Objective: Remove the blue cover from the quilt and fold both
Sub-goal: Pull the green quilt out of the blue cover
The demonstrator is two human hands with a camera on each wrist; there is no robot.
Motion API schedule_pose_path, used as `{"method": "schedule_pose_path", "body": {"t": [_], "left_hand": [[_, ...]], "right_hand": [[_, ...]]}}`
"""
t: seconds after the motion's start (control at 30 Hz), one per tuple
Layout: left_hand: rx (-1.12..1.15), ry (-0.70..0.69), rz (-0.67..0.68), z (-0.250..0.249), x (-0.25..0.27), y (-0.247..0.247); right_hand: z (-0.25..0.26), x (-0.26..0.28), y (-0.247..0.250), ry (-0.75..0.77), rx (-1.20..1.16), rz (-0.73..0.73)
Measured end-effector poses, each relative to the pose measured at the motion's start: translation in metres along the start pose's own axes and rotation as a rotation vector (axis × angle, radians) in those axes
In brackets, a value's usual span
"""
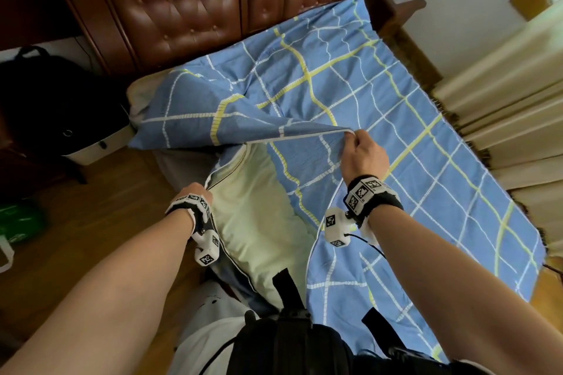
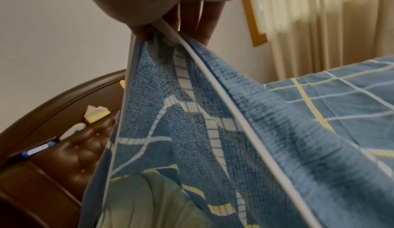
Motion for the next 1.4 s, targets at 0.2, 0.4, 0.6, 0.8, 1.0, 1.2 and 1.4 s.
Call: {"method": "schedule_pose_path", "body": {"t": [0.2, 0.4, 0.6, 0.8, 1.0, 1.2, 1.4], "left_hand": [[-0.009, -0.107, -0.046, -0.051, 0.014, -0.005], [0.031, -0.493, 0.111, -0.140, 0.036, -0.039], [0.054, -0.607, 0.400, -0.162, 0.055, -0.130], [0.032, -0.518, 0.559, -0.130, 0.066, -0.223], [-0.448, -0.553, 0.407, -0.103, 0.090, -0.291], [-1.080, -0.751, 0.368, -0.070, 0.115, -0.390], [-1.329, -1.107, 0.106, -0.048, 0.116, -0.448]], "right_hand": [[-0.009, 0.002, -0.002, 0.030, -0.001, 0.046], [-0.015, 0.005, -0.004, 0.049, -0.035, 0.105], [-0.076, 0.006, -0.033, 0.006, -0.122, 0.432], [-0.239, 0.116, -0.089, -0.347, -0.152, 0.669], [-0.390, 0.291, -0.118, -0.819, 0.090, 0.990], [-0.431, 0.374, -0.142, -1.001, -0.025, 0.793], [-0.465, 0.429, -0.176, -1.372, -0.262, 0.358]]}}
Point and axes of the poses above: each hand's wrist, its own x-axis away from the middle knuckle, its own y-axis out of the back of the hand, z = x × y, the point moved 4 cm from there along -x, towards the middle knuckle, and after that the axes turned 1 degree about -y, right-handed, at the moved point
